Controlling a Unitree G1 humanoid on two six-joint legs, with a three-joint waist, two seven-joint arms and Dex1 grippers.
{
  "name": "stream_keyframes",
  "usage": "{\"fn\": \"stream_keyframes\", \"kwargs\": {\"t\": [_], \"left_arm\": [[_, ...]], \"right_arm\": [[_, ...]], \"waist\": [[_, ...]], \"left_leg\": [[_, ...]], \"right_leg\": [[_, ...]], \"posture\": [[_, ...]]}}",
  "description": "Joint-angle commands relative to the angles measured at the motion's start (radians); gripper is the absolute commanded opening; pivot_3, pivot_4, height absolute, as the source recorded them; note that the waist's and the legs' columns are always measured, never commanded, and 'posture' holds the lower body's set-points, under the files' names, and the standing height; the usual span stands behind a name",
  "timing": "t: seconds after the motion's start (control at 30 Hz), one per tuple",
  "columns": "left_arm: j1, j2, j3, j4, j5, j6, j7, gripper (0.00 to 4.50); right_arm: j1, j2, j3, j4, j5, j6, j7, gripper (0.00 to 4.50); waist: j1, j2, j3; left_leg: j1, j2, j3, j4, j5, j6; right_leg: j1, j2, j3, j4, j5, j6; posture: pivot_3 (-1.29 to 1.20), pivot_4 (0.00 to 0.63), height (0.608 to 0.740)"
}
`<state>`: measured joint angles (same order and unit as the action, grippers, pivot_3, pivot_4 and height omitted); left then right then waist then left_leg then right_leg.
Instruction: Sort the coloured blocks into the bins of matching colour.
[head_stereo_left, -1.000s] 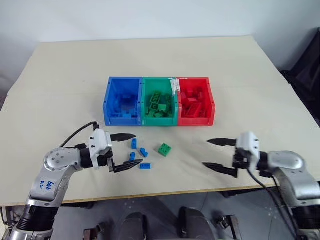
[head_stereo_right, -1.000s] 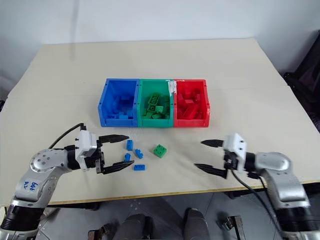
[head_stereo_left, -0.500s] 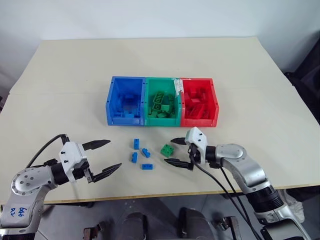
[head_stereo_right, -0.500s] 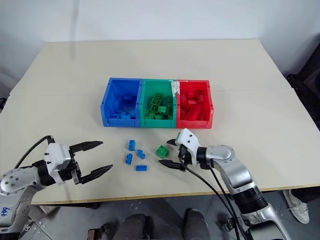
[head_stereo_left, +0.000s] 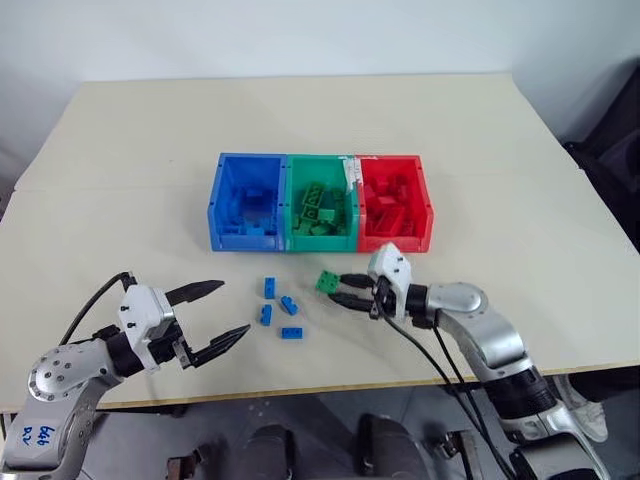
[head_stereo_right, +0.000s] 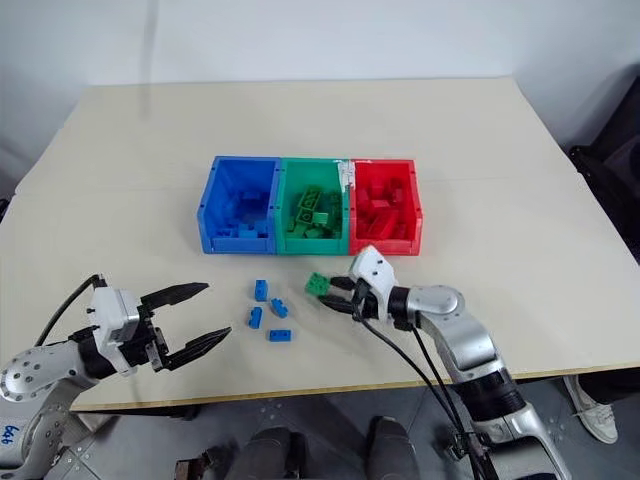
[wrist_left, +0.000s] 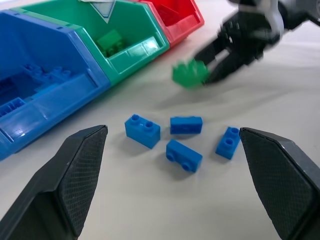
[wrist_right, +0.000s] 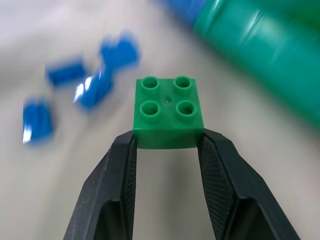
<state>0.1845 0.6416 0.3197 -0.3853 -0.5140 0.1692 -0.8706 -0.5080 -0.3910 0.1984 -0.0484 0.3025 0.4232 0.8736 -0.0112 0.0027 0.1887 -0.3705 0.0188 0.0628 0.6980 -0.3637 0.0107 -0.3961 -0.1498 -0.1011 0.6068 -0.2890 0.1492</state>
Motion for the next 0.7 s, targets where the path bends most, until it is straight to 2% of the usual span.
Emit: {"fn": "stream_keyframes", "kwargs": {"t": [0.03, 0.3, 0.33, 0.47, 0.57, 0.7], "left_arm": [[0.035, -0.011, 0.07, -0.031, -0.033, -0.01, 0.021, 4.5], [0.079, -0.031, 0.139, -0.02, -0.022, -0.023, 0.065, 4.5], [0.084, -0.031, 0.143, -0.022, -0.024, -0.022, 0.063, 4.5], [0.095, -0.026, 0.14, -0.028, -0.024, -0.014, 0.059, 4.5], [0.09, -0.017, 0.135, -0.019, -0.032, -0.005, 0.047, 4.5], [0.063, 0.005, 0.141, 0.022, -0.034, 0.0, 0.025, 4.5]], "right_arm": [[-0.151, 0.048, -0.071, 0.043, 0.013, 0.021, -0.083, 1.39], [-0.424, 0.162, -0.094, 0.432, -0.139, -0.127, -0.3, 1.39], [-0.434, 0.16, -0.086, 0.447, -0.139, -0.12, -0.276, 2.1], [-0.431, 0.159, -0.103, 0.453, -0.14, -0.192, -0.27, 3.46], [-0.363, 0.115, -0.108, 0.35, -0.095, -0.211, -0.155, 4.47], [-0.22, 0.02, -0.127, 0.202, -0.023, -0.263, 0.019, 4.47]], "waist": [[-0.008, 0.0, 0.0], [-0.019, 0.0, 0.0], [-0.019, 0.0, 0.0], [-0.021, 0.0, 0.0], [-0.018, 0.0, 0.0], [-0.013, 0.0, 0.0]], "left_leg": [[0.0, 0.0, 0.0, 0.0, 0.0, 0.0], [-0.001, -0.001, 0.002, -0.001, 0.0, -0.001], [-0.002, -0.001, 0.002, -0.001, 0.0, -0.001], [-0.002, -0.001, 0.003, -0.002, 0.0, -0.001], [-0.002, 0.0, 0.003, -0.003, 0.0, -0.001], [-0.002, -0.001, 0.003, -0.003, -0.001, -0.001]], "right_leg": [[0.0, 0.0, 0.0, 0.0, 0.0, 0.0], [-0.002, 0.0, -0.001, 0.002, -0.001, -0.001], [-0.002, 0.0, -0.002, 0.002, -0.001, -0.001], [-0.002, 0.0, -0.003, 0.002, -0.001, -0.002], [-0.002, 0.0, -0.003, 0.001, -0.001, -0.002], [-0.002, 0.0, -0.003, 0.0, -0.001, -0.002]], "posture": [[0.0, 0.15, 0.74], [0.0, 0.15, 0.74], [0.0, 0.15, 0.74], [0.0, 0.15, 0.74], [0.0, 0.15, 0.74], [0.0, 0.15, 0.74]]}}
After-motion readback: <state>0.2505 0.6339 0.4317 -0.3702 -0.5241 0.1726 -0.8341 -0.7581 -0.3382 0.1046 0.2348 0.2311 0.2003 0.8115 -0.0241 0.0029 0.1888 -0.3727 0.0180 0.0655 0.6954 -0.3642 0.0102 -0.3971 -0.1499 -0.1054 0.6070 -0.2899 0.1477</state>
